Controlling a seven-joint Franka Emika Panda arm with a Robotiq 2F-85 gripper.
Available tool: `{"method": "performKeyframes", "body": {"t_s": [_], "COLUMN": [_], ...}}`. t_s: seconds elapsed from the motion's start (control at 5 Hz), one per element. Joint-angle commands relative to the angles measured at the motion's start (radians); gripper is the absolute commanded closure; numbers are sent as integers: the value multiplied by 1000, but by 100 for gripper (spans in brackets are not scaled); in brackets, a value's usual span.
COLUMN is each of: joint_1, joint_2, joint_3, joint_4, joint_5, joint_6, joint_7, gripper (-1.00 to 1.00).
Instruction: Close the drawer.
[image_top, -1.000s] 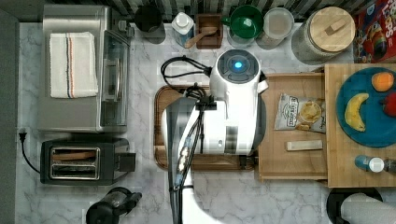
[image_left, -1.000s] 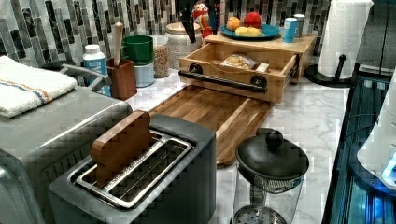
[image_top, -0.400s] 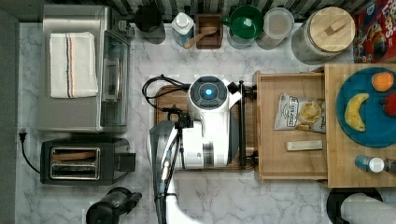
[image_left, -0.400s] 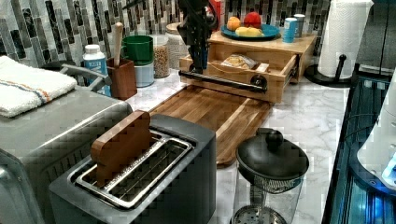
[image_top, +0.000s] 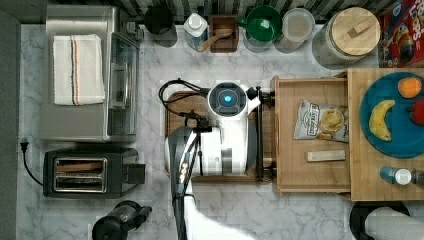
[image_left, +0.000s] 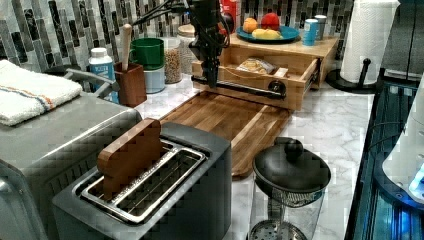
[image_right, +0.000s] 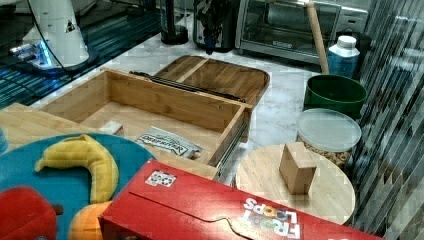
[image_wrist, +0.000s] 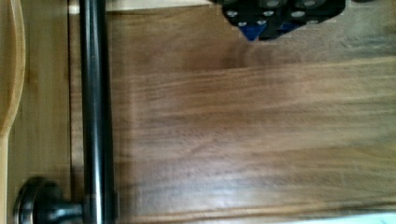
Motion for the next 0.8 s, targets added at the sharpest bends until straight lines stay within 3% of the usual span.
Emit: {"method": "performKeyframes", "body": {"t_s": [0.2, 0.8], "joint_1": [-46, -138], "joint_2": [30, 77], "joint_3": [-28, -88], "joint_4": [4, -16], "joint_5": [-38, -98], "joint_6": [60, 184], "joint_7": [-17, -231], "gripper": [100, 100]}}
